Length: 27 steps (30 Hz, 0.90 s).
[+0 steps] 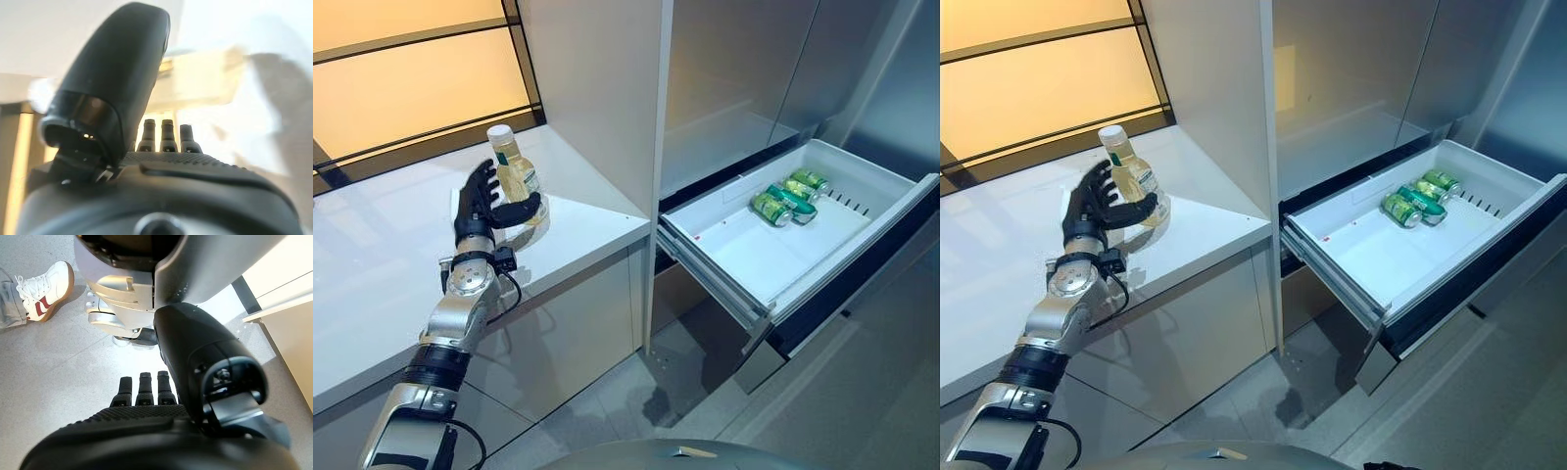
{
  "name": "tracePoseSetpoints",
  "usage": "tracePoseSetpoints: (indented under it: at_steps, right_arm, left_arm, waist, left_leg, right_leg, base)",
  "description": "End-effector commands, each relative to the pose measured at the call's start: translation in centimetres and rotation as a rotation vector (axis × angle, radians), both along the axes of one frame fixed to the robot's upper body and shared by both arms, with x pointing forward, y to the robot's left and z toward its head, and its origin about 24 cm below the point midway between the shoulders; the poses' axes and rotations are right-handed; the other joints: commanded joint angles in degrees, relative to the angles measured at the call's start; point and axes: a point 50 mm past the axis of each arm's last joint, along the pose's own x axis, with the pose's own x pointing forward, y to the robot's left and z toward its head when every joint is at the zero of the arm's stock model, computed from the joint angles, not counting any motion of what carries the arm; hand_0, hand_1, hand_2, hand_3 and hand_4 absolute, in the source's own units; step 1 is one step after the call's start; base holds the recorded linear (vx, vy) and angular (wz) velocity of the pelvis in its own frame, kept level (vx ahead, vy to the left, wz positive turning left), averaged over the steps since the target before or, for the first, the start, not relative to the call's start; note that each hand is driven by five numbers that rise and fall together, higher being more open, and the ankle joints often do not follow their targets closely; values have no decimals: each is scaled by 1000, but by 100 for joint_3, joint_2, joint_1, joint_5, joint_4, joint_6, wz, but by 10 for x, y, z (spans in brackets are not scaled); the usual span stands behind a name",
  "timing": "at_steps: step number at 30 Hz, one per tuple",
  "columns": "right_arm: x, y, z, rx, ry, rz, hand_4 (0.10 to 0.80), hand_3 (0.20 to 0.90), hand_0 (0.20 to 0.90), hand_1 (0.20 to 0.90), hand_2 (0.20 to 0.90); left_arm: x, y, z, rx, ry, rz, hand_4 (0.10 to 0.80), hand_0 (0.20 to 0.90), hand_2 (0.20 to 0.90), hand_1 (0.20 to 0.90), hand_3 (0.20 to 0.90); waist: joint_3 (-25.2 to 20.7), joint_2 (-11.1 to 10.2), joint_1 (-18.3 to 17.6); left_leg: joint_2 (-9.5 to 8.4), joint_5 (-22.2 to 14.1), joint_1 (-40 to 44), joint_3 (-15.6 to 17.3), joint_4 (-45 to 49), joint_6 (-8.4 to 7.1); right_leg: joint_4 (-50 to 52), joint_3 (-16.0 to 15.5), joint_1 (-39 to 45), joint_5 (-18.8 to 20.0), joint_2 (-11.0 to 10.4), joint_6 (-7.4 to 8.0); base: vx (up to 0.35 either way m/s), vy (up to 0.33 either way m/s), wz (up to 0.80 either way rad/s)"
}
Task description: Put drinks into fridge and close the fridge
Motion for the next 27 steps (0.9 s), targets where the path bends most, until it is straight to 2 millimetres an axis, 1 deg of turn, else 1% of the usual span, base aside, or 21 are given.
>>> tracePoseSetpoints:
  at_steps: [1, 2, 8, 14, 18, 22, 27]
  right_arm:
    - [14, 16, -2, 70, -12, 49, 800, 900, 900, 900, 900]
    - [14, 16, -2, 69, -11, 50, 800, 900, 900, 900, 900]
    - [15, 15, -2, 70, -9, 55, 800, 900, 900, 900, 900]
    - [15, 15, -2, 72, -5, 59, 800, 900, 900, 900, 900]
    - [15, 14, -1, 73, -2, 61, 800, 900, 900, 900, 900]
    - [14, 14, -1, 74, 2, 60, 800, 900, 900, 900, 900]
    - [14, 14, -1, 77, 4, 65, 800, 900, 900, 900, 900]
  left_arm:
    - [26, 1, 72, -1, -278, -24, 800, 900, 900, 900, 900]
    - [28, 0, 69, -26, -262, -33, 800, 900, 900, 900, 900]
    - [31, -1, 64, -31, -233, -40, 800, 900, 900, 900, 900]
    - [34, 4, 64, -35, -224, -9, 800, 900, 900, 900, 900]
    - [36, 7, 67, -41, -240, 19, 800, 900, 900, 900, 900]
    - [37, 7, 76, -50, -292, 41, 800, 900, 900, 900, 900]
    - [38, 6, 82, -53, -325, 51, 800, 900, 900, 900, 900]
  waist:
    - [-81, -54, -2]
    - [-80, -50, -11]
    - [-69, -51, -45]
    - [-87, -45, -74]
    - [-103, -47, -98]
    - [-115, -50, -121]
    - [-111, -56, -137]
  left_leg:
    - [-205, -581, 66, -42, 23, 165]
    - [-204, -582, 69, -31, 23, 165]
    - [-198, -590, 77, 0, 23, 171]
    - [-207, -592, 81, 18, 23, 172]
    - [-216, -591, 80, 28, 23, 173]
    - [-220, -611, 95, 45, 23, 178]
    - [-219, -623, 111, 53, 23, 180]
  right_leg:
    - [173, 103, -240, 90, -92, 393]
    - [179, 109, -245, 87, -91, 393]
    - [190, 133, -258, 88, -93, 400]
    - [178, 157, -259, 98, -93, 405]
    - [174, 184, -268, 109, -95, 411]
    - [179, 202, -272, 103, -95, 409]
    - [182, 220, -267, 102, -97, 411]
  base:
    - [20, 3, -4]
    - [0, 0, 0]
    - [10, 1, -2]
    - [16, 1, -3]
    - [8, 1, 0]
    - [0, 0, 0]
    - [0, 0, 0]
